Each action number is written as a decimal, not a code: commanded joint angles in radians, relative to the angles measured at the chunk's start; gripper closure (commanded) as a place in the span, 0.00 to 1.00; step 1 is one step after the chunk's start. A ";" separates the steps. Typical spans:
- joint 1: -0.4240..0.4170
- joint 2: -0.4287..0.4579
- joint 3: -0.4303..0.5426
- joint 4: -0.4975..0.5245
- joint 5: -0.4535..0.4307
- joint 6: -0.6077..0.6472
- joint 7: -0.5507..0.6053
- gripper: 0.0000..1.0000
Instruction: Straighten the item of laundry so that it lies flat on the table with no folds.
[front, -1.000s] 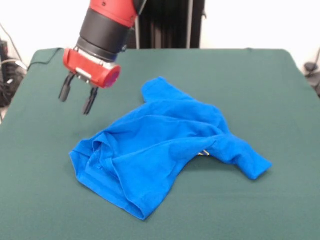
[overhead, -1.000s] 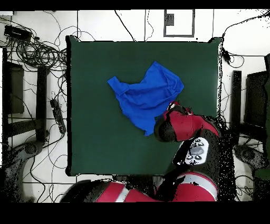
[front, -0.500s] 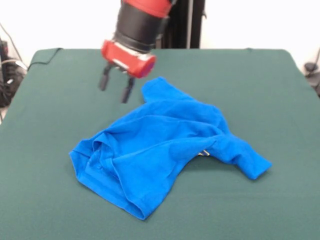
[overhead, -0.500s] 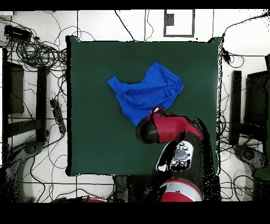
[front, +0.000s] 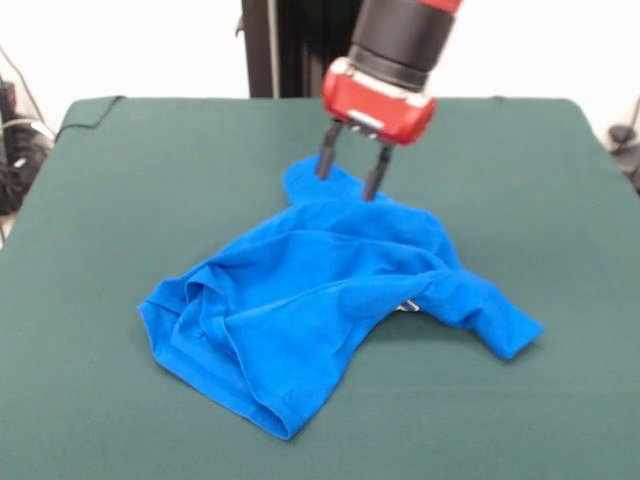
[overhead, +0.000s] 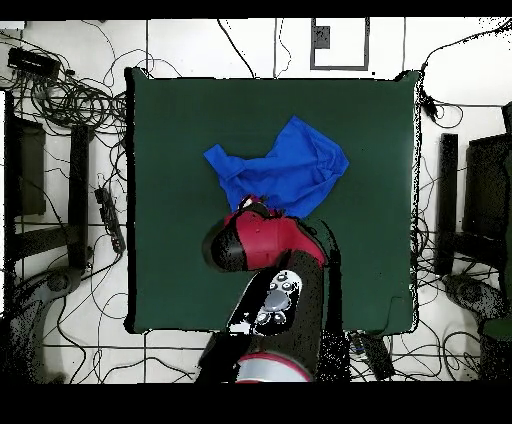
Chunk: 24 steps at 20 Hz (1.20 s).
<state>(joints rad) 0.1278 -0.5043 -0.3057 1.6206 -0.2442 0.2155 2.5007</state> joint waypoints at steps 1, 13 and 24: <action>0.064 0.015 0.048 0.161 0.130 0.149 0.231 0.00; 0.156 0.072 -0.041 0.192 0.225 0.163 0.232 0.00; 0.248 0.268 -0.167 0.156 0.316 -0.035 0.311 0.00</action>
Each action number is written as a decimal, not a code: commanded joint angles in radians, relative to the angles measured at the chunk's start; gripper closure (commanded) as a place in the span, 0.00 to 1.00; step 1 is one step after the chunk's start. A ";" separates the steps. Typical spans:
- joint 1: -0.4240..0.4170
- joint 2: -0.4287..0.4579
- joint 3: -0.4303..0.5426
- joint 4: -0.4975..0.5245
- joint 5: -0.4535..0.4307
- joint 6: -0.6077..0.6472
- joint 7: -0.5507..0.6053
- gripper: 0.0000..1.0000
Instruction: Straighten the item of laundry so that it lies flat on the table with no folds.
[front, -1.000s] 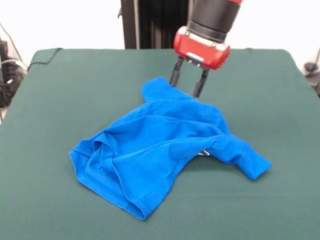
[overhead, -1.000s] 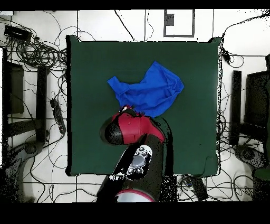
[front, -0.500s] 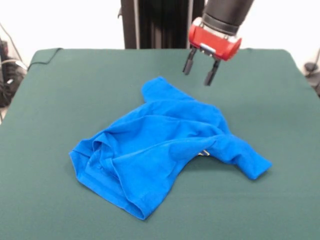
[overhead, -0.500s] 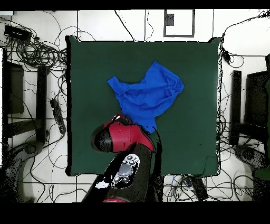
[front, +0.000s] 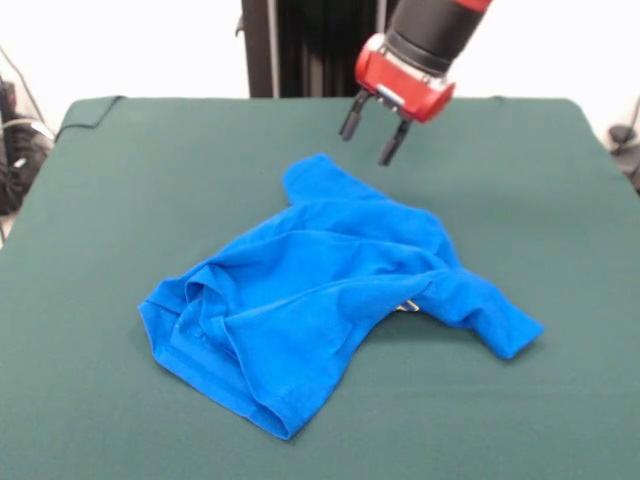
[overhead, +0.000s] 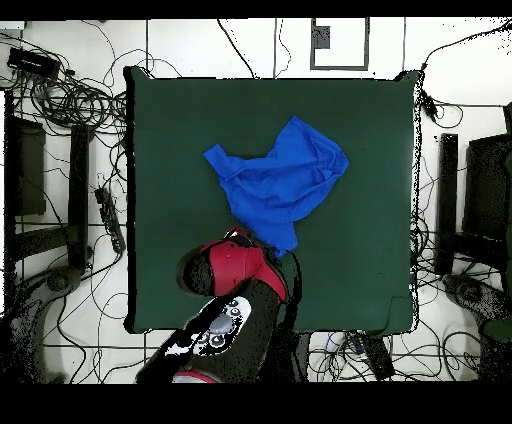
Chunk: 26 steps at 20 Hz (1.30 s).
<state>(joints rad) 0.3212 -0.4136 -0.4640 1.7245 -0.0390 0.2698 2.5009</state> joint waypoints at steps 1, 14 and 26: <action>0.063 0.197 -0.016 0.049 0.126 -0.106 0.320 0.00; 0.136 0.386 -0.017 0.050 0.375 -0.360 0.329 0.00; 0.066 0.402 0.027 0.055 0.409 -0.404 0.234 0.00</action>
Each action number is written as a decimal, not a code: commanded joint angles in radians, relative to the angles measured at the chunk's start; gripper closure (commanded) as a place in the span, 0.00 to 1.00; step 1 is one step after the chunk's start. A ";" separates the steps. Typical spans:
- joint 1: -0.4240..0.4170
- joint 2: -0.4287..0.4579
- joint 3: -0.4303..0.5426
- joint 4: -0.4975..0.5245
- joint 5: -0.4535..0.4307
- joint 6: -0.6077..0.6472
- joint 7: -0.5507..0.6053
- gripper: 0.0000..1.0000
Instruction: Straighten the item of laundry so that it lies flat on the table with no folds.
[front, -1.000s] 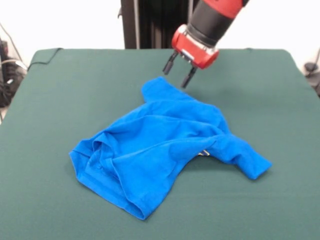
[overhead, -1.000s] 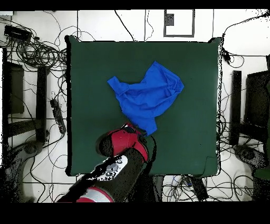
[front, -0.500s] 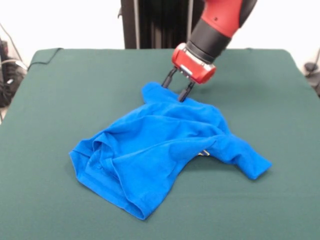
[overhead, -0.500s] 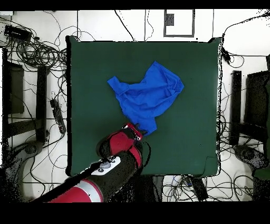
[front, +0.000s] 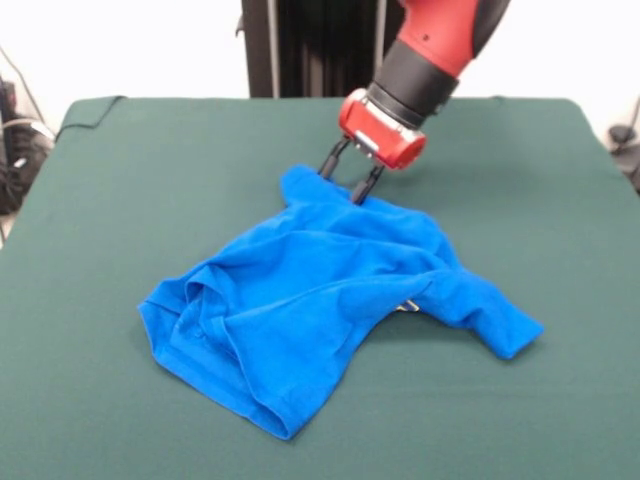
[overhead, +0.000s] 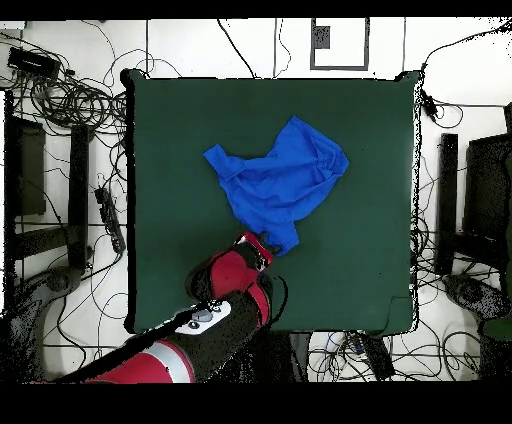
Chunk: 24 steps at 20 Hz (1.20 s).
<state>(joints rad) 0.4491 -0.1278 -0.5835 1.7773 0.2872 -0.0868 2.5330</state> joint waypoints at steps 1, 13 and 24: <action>-0.082 0.112 0.151 0.001 0.075 -0.045 0.193 0.00; -0.113 0.119 0.152 -0.016 0.046 0.040 0.119 1.00; -0.113 0.053 0.097 0.089 0.042 0.146 0.125 1.00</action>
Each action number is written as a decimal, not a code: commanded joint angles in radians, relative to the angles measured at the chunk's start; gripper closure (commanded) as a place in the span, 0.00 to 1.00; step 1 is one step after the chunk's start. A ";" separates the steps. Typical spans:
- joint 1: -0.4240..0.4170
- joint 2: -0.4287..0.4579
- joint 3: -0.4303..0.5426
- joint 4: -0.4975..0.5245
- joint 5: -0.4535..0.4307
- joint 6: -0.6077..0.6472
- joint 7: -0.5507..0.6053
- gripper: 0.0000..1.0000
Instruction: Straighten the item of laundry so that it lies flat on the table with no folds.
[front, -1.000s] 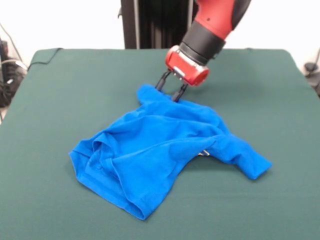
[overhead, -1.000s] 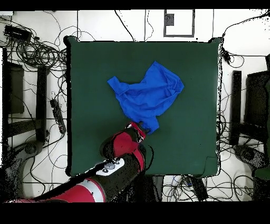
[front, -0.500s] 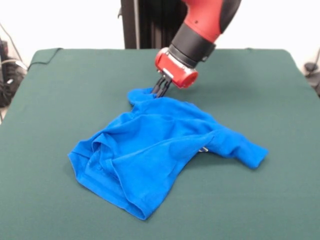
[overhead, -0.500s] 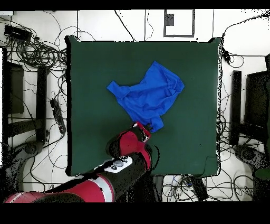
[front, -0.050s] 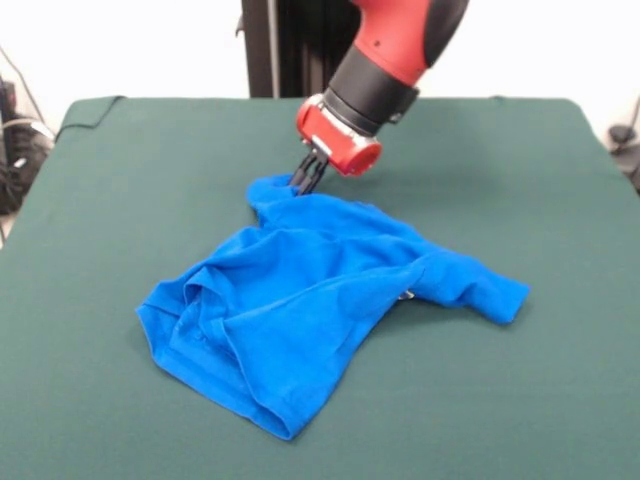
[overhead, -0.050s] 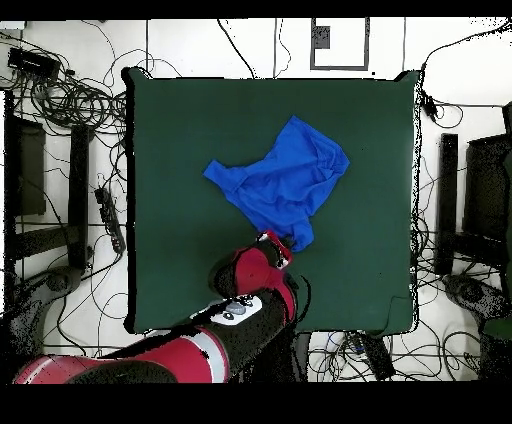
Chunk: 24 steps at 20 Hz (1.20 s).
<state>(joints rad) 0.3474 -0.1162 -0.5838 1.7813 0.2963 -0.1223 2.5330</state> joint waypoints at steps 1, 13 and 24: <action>-0.006 0.045 0.082 0.084 0.028 0.201 0.113 1.00; 0.098 0.108 -0.058 0.082 0.038 0.308 0.146 1.00; 0.087 0.100 0.000 0.225 0.021 0.182 0.176 1.00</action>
<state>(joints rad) 0.4281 -0.0420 -0.6806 1.9226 0.2971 0.0692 2.5330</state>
